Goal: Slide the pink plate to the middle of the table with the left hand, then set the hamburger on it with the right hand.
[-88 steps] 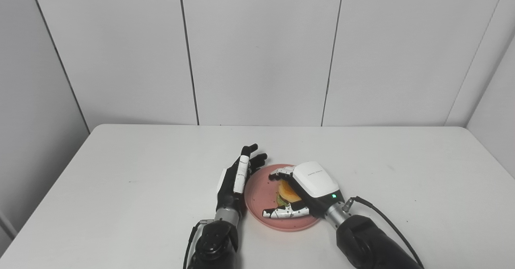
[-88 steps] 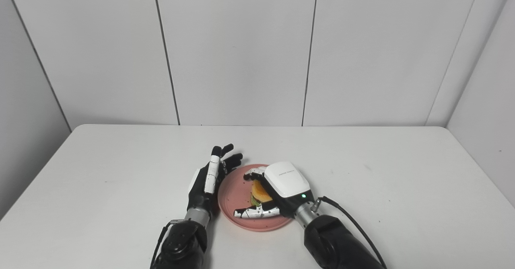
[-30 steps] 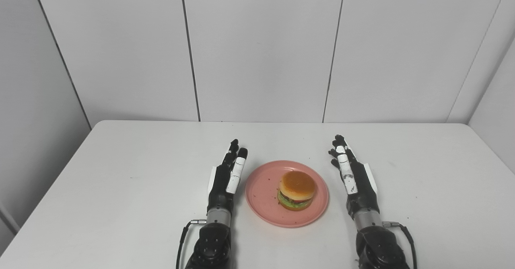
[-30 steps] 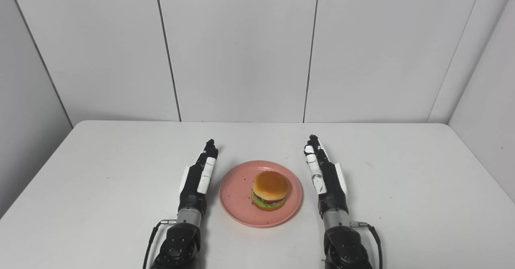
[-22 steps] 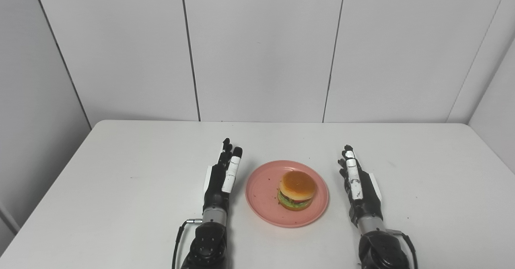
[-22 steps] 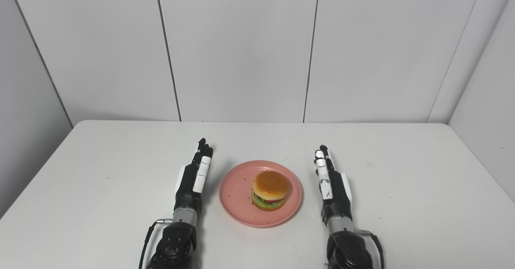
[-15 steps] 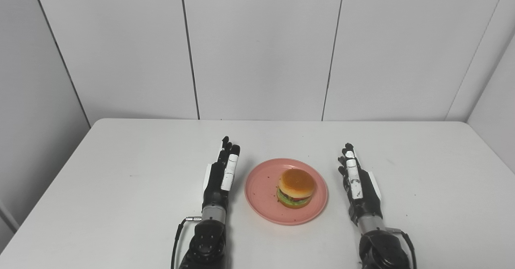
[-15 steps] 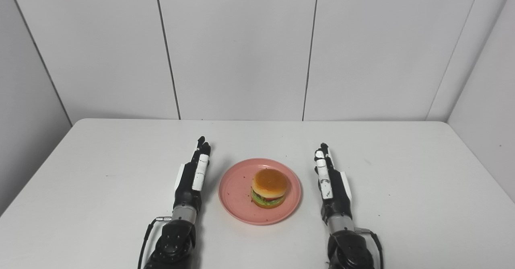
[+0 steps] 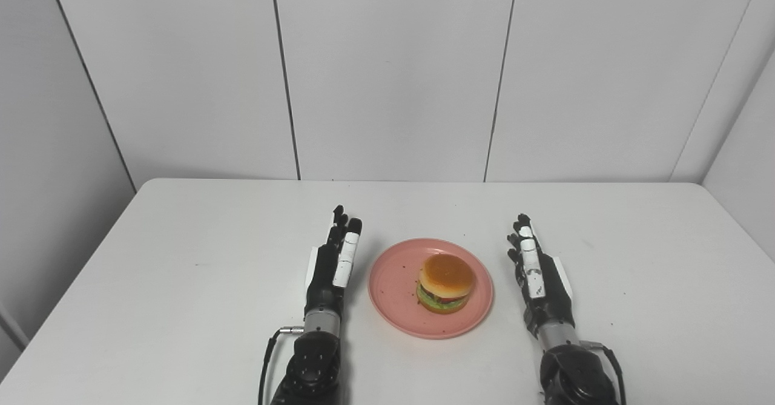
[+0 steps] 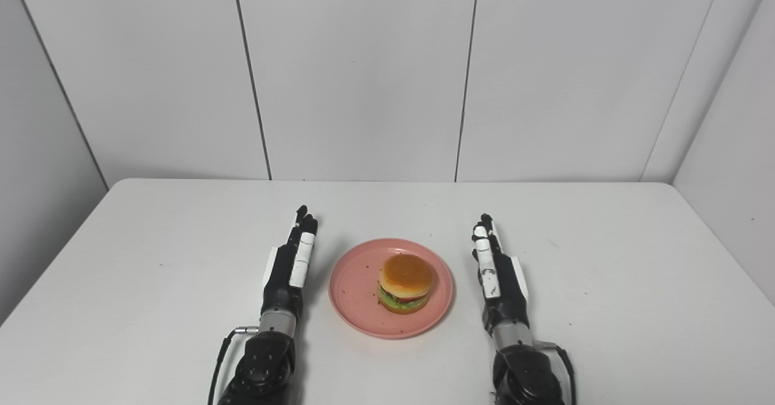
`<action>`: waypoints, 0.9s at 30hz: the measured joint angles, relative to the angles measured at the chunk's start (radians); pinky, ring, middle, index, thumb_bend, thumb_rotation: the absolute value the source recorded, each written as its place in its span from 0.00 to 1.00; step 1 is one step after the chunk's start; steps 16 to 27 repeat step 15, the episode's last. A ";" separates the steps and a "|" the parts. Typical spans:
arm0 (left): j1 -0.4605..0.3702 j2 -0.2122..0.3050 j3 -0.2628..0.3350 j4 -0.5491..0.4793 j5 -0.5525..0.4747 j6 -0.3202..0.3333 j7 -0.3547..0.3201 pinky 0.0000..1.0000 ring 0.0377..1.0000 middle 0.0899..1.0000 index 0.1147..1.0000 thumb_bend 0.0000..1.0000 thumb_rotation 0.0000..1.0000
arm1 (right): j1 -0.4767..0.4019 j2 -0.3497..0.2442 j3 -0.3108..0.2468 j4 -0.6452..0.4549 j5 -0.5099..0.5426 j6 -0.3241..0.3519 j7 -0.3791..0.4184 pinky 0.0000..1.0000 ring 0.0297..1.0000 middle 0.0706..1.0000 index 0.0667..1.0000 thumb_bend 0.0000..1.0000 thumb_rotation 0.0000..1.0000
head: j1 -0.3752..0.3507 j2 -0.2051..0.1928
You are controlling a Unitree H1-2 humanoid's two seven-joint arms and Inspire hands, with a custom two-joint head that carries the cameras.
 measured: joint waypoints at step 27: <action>0.012 0.001 0.004 -0.022 -0.004 0.007 0.000 1.00 1.00 1.00 1.00 0.95 0.99 | 0.001 0.008 -0.004 -0.004 -0.004 0.000 -0.013 1.00 0.98 0.99 0.98 0.86 1.00 | -0.008 0.008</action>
